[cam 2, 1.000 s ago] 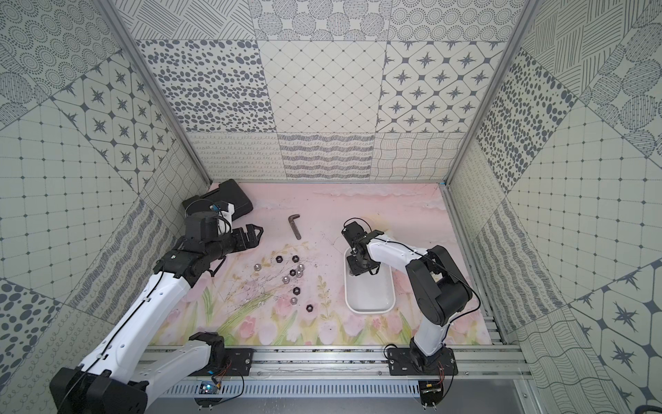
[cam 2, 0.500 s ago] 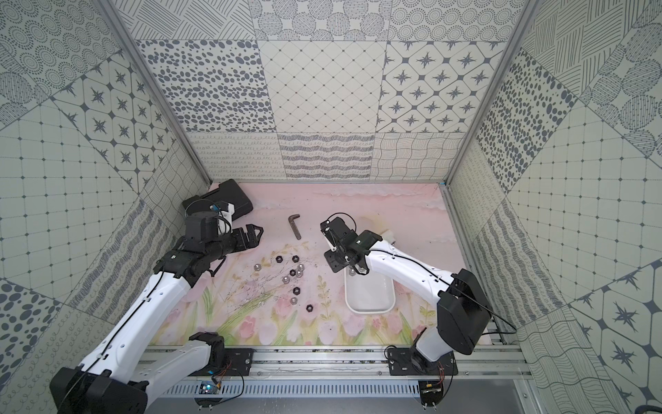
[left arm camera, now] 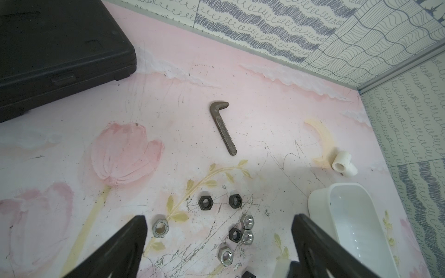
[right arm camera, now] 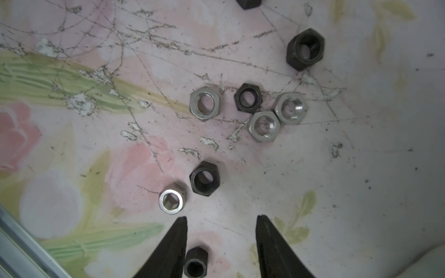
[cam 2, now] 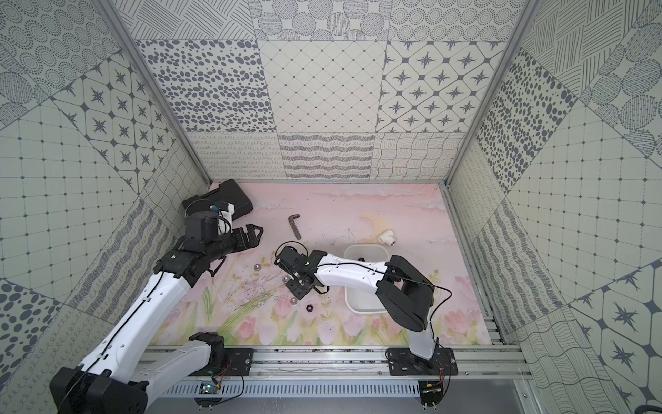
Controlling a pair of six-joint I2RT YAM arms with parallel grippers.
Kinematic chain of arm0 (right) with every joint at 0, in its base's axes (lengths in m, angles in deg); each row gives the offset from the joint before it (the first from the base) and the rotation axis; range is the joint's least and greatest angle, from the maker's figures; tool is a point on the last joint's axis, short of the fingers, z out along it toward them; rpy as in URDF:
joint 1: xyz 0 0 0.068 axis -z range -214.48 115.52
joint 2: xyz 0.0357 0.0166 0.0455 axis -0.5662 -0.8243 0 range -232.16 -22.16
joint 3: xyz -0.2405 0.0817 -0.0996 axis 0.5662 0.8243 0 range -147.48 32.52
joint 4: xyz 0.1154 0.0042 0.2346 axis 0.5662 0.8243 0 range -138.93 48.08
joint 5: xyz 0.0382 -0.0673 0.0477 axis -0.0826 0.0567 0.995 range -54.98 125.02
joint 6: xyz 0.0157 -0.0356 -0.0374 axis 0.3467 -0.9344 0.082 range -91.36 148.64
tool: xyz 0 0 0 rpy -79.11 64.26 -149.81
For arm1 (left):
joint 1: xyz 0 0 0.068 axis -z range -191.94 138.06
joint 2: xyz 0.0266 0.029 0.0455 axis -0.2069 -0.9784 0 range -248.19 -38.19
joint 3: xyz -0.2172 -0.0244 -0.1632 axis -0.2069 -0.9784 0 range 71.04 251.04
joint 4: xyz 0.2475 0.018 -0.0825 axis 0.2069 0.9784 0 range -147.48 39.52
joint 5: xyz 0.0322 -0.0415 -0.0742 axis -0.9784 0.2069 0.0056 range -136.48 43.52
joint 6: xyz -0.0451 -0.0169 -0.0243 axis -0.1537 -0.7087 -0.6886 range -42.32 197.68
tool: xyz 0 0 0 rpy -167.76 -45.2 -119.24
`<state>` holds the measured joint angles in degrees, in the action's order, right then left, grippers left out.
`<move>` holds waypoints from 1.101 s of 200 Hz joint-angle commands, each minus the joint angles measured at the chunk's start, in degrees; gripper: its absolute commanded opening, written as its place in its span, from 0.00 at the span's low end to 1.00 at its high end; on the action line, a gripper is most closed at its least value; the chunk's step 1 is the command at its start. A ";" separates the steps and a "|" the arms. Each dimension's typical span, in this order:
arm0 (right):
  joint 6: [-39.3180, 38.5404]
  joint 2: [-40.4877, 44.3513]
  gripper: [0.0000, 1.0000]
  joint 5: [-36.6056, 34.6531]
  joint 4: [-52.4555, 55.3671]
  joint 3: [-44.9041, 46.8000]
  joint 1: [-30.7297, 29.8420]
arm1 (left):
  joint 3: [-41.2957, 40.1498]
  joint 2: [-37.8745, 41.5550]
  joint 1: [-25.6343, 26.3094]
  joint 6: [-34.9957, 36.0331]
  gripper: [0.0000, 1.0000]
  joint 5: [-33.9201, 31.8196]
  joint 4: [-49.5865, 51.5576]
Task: Put the nuts on the desktop into the storage box
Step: Pick up the nut from the center of the board.
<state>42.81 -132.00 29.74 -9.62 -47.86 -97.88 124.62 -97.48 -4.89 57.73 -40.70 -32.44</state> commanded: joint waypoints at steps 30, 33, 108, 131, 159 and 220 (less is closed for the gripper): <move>2.17 -4.08 0.50 0.53 -1.60 -3.73 -0.94 | -0.20 0.60 0.16 -0.80 0.99 1.19 -0.96; 2.17 -4.26 0.50 0.47 -1.60 -3.81 -0.94 | -0.23 0.62 0.11 -0.80 0.99 1.17 -0.96; 3.40 -8.01 0.49 0.71 -1.43 -5.14 -1.10 | -0.64 0.75 0.11 -0.89 0.99 1.16 -1.13; 3.40 -8.26 0.47 0.64 -1.47 -4.83 -1.12 | -0.72 0.87 0.03 -0.89 0.99 1.08 -1.22; 3.40 -8.54 0.37 0.80 -1.25 -4.66 -1.12 | -0.77 1.10 0.08 -0.89 0.99 0.95 -1.13; 3.32 -6.69 0.23 0.14 -1.57 -3.78 -1.03 | -0.95 1.41 0.07 -0.89 0.99 0.80 -1.13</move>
<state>46.00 -139.52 30.27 -10.29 -51.54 -98.75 123.79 -96.41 -4.89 56.75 -40.70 -32.81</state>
